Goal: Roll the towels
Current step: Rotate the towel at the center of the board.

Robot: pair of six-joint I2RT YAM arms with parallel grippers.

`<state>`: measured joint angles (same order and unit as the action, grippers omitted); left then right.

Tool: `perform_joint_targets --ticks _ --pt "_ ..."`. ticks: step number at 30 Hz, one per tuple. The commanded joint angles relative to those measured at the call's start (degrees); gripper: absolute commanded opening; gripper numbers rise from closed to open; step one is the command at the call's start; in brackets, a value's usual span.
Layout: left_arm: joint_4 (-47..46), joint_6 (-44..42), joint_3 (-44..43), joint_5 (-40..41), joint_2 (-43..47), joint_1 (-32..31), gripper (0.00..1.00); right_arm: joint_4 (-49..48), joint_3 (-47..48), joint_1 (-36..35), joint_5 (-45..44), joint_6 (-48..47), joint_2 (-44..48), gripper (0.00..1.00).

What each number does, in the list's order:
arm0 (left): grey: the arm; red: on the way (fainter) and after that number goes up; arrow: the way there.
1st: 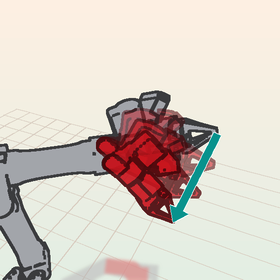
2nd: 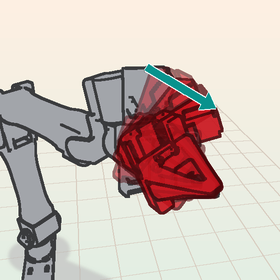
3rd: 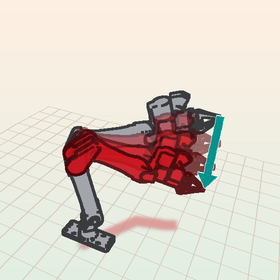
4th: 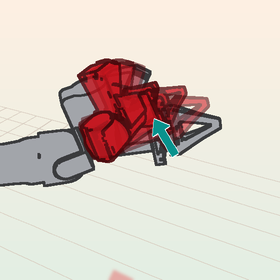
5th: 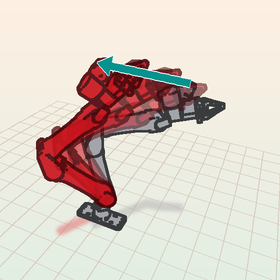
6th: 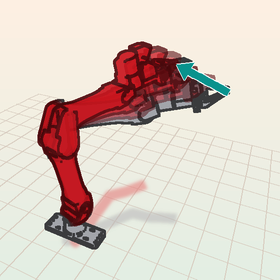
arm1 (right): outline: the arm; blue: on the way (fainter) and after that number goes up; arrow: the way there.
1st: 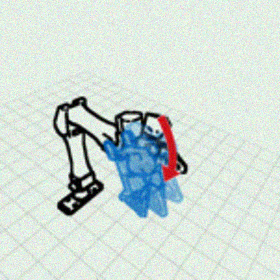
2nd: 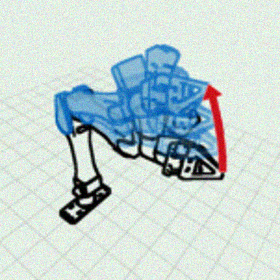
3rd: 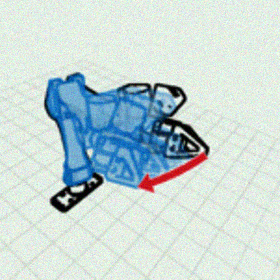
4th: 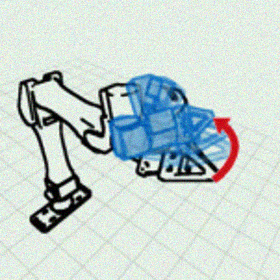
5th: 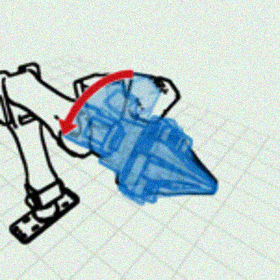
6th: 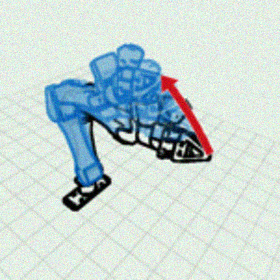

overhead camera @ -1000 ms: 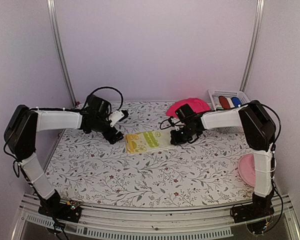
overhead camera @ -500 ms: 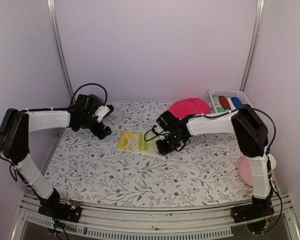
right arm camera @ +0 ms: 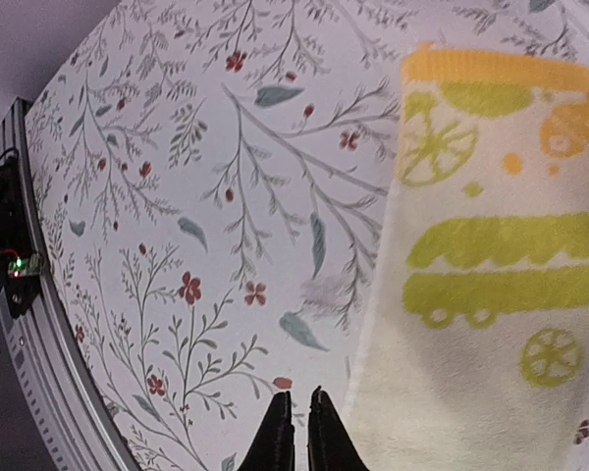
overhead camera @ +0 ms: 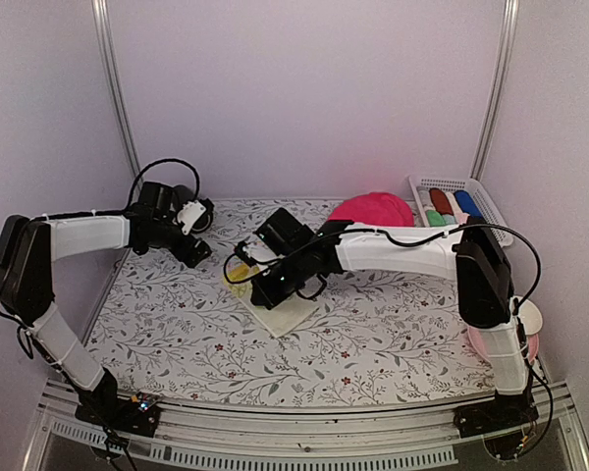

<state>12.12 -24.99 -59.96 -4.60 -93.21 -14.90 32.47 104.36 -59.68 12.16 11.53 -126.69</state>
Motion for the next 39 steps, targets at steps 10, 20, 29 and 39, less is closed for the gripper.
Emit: perform_joint_targets --ticks 10,20,29,39 --pt "-3.6 -1.1 4.4 -2.2 2.9 1.6 0.97 -10.3 18.7 6.9 -14.4 -2.2 -15.9 0.06" --pt "-4.7 -1.0 6.4 -2.9 4.6 2.0 0.97 -14.4 19.8 7.6 -14.2 1.6 -22.4 0.06" --pt "-5.4 -2.8 7.3 -3.4 5.2 1.9 0.97 -9.3 16.7 12.1 -19.7 10.2 -22.1 0.05" --pt "-14.8 -14.5 17.1 -11.5 10.0 -4.3 0.97 -10.3 10.1 16.1 -18.9 11.8 -15.4 0.08"
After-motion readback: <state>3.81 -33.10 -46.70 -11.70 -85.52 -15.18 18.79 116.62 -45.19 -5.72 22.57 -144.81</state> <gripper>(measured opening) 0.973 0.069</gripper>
